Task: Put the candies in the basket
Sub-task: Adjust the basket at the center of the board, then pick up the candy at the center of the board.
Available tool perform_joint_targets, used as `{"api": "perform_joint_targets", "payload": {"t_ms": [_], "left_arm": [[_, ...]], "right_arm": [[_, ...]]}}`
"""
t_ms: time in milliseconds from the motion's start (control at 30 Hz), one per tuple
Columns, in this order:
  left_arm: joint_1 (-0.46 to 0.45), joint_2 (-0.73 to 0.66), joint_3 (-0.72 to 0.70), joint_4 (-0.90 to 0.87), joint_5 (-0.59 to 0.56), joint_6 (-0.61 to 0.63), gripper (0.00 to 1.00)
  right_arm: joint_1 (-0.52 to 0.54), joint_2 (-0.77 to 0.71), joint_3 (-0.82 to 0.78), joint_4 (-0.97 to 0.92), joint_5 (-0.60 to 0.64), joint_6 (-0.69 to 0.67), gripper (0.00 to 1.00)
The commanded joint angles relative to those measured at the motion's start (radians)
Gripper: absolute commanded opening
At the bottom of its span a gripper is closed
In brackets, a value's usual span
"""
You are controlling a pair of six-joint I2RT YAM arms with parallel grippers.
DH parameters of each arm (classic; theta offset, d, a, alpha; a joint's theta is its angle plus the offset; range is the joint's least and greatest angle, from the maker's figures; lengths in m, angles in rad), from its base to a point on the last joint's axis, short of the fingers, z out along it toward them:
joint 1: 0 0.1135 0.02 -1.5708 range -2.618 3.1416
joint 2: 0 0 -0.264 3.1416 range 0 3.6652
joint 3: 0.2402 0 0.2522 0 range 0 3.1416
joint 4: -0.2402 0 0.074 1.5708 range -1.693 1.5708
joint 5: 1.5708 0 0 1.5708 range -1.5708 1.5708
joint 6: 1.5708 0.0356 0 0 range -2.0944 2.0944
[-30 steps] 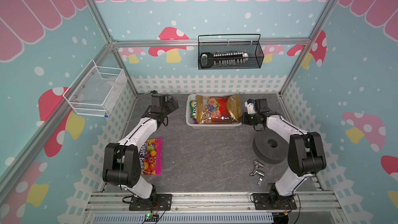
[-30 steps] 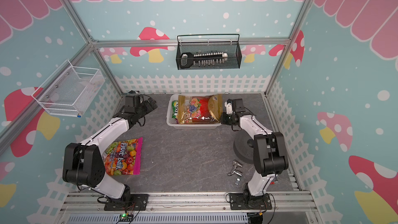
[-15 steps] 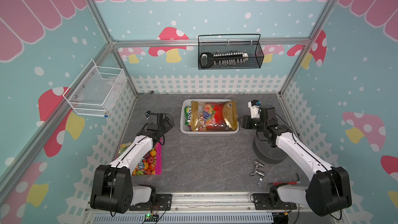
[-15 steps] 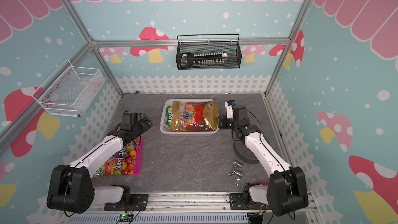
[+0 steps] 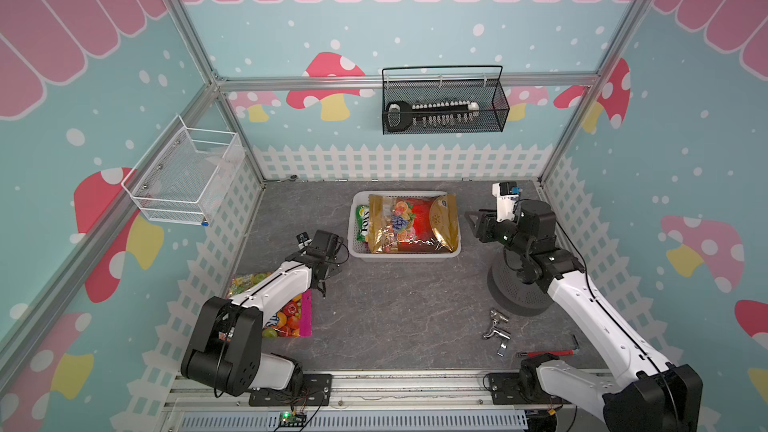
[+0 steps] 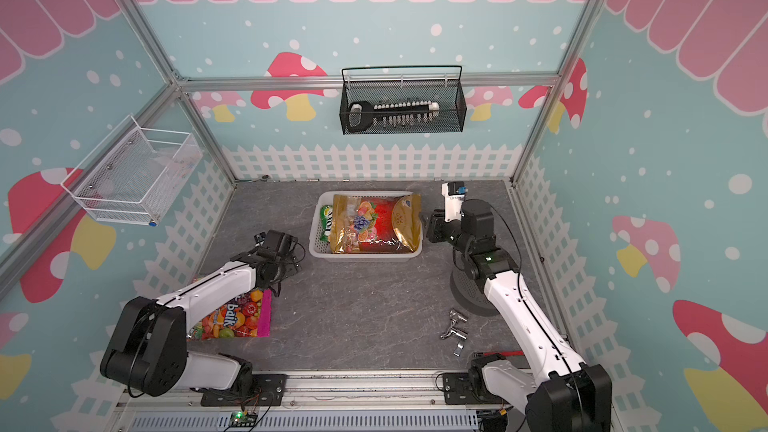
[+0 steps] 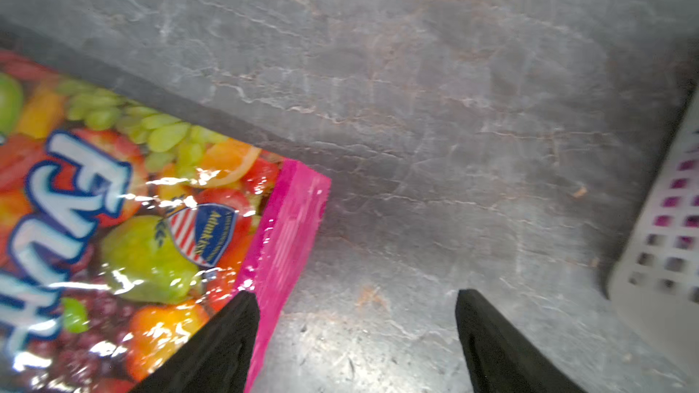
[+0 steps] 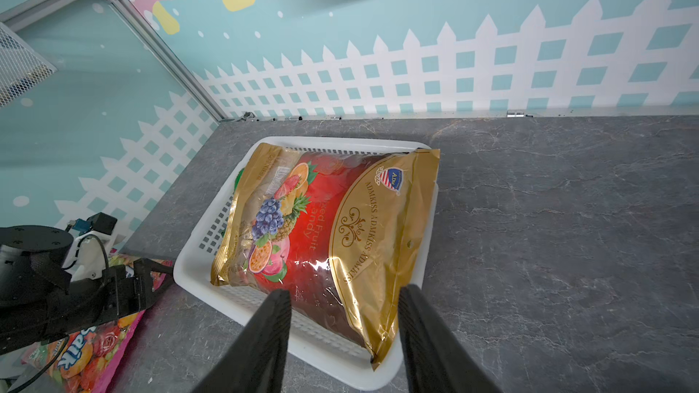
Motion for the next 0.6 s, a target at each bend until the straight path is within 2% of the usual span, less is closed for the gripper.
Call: {"api": "perform_joint_targets", "payload": {"t_ms": [0,200,267,433,567], "left_arm": [[-0.006,0.037,-0.005,-0.105,-0.083,-0.053,0.86],[-0.005,0.177,0.017,-0.157,-0.063,-0.099,0.82],[-0.004,0.202,0.023,-0.179,-0.076,-0.116,0.76],[-0.004,0.177,0.017,-0.202,-0.105,-0.146,0.46],[-0.001,0.132,0.02,-0.217,-0.093,-0.155,0.1]], "right_arm": [[0.005,-0.035,-0.006,0.016,0.041,0.0,0.51],[0.005,-0.049,-0.001,0.029,0.051,0.036,0.51],[0.006,-0.06,0.0,0.03,0.061,0.043,0.51],[0.005,-0.093,-0.004,0.03,0.081,0.051,0.51],[0.005,-0.095,-0.01,0.04,0.071,0.068,0.51]]}}
